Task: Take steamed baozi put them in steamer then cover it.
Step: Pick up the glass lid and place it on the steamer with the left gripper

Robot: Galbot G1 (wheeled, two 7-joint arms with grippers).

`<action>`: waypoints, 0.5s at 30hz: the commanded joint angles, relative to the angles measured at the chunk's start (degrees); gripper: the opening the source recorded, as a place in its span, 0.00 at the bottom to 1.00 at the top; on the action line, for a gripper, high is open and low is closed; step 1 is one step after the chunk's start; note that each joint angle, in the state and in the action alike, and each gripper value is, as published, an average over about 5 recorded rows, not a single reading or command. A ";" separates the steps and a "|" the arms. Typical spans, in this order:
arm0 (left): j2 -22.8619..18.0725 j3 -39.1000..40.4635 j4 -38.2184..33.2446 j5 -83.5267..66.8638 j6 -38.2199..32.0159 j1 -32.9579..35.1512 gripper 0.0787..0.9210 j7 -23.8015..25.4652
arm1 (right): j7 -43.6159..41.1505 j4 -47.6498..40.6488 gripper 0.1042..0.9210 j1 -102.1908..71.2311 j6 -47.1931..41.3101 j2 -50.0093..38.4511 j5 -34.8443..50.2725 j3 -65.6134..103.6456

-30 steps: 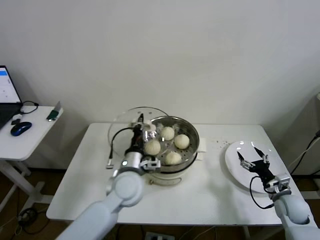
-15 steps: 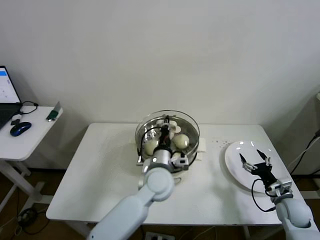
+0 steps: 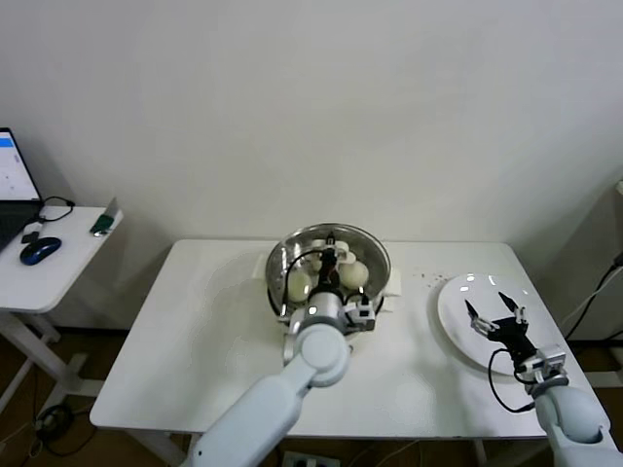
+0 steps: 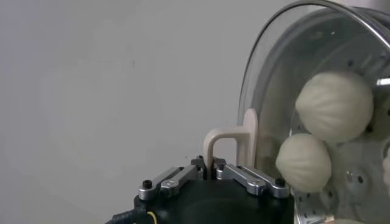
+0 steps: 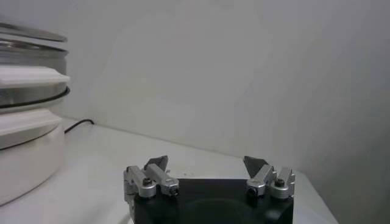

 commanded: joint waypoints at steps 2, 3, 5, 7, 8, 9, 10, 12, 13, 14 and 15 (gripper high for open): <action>-1.01 -0.39 1.98 0.78 2.51 0.04 0.08 0.35 | -0.12 -0.43 0.88 0.33 0.15 -0.01 -0.22 0.12; -1.02 -0.46 2.05 0.79 2.50 0.06 0.08 0.26 | -0.14 -0.43 0.88 0.36 0.15 0.02 -0.23 0.11; -1.07 -0.60 2.26 0.76 2.49 0.05 0.08 0.07 | -0.18 -0.45 0.88 0.36 0.18 0.09 -0.26 0.10; -1.14 -0.79 2.53 0.78 2.43 0.04 0.08 -0.16 | -0.23 -0.44 0.88 0.33 0.22 0.13 -0.30 0.12; -1.16 -0.85 2.63 0.79 2.40 0.04 0.08 -0.29 | -0.25 -0.44 0.88 0.30 0.24 0.13 -0.32 0.15; -1.15 -0.89 2.71 0.78 2.38 0.05 0.08 -0.41 | -0.26 -0.45 0.88 0.28 0.26 0.13 -0.35 0.19; -1.14 -0.90 2.76 0.80 2.37 0.09 0.08 -0.54 | -0.27 -0.45 0.88 0.26 0.26 0.12 -0.36 0.25; -1.10 -0.86 2.83 0.78 2.35 0.17 0.08 -0.80 | -0.29 -0.49 0.88 0.25 0.28 0.11 -0.36 0.36; -1.09 -0.84 2.88 0.79 2.32 0.22 0.08 -0.92 | -0.31 -0.50 0.88 0.26 0.28 0.10 -0.37 0.41; -1.09 -0.83 2.93 0.81 2.30 0.27 0.08 -1.04 | -0.32 -0.51 0.88 0.26 0.28 0.10 -0.37 0.44; -1.09 -0.82 2.97 0.82 2.28 0.32 0.08 -1.15 | -0.34 -0.51 0.88 0.27 0.27 0.12 -0.39 0.46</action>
